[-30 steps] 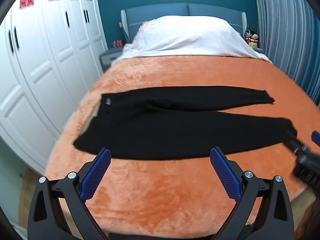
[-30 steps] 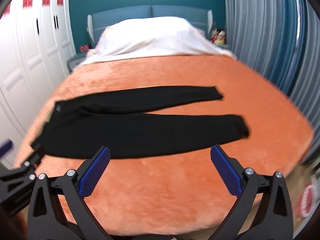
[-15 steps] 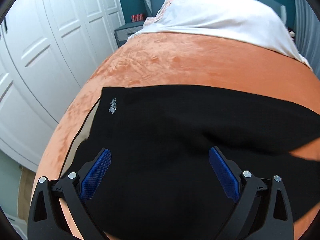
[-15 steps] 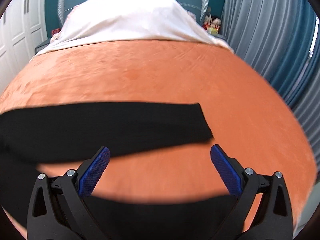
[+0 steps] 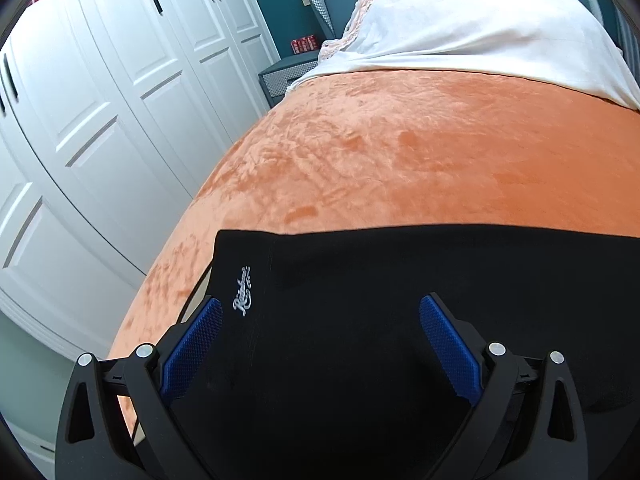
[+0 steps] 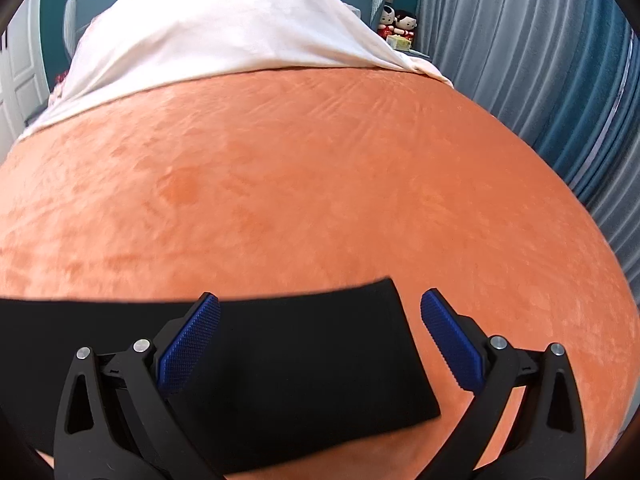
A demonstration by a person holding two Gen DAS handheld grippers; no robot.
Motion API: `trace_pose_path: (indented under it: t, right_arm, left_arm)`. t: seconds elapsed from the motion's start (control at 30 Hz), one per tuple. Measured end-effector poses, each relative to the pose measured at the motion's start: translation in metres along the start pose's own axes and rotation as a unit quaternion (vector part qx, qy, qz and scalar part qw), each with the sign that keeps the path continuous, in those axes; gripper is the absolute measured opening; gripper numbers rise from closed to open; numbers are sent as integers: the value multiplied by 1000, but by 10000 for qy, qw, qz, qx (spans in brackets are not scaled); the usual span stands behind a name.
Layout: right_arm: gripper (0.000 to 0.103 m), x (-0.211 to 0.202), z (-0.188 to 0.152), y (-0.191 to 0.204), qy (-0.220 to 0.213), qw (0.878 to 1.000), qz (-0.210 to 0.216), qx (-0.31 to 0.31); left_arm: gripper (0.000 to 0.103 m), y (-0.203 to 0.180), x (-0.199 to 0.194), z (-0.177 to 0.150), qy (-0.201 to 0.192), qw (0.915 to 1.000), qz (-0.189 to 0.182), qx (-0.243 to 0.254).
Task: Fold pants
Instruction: 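Lower both tools to the trouser leg ends and close both grippers on them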
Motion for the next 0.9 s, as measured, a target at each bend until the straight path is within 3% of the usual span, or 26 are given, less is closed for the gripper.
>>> trace_pose_path:
  t: [0.17,0.33,0.9]
  right_arm:
    - [98,36,5,-7,428,9988,-214,-109]
    - [98,59,1,-10,689,9974,69,187]
    - [98,69,-15,-8,703,9973,36,199]
  left_arm:
    - [98,-1,20,10,146,9998,-53,144]
    - [98,3,43,22,331,9993,-68,176]
    - [98,-7,39,23,122,9996,-159,204]
Point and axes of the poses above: each gripper's, at about its wrist camera, not at the fingertips, and x roughly the way its jaws point, y to its left, z to its top, the point moved 3 cm from there along x, roughly the way its jaws point, and after that the axes turned 4 degrees about -z, right-handed, at the moved point
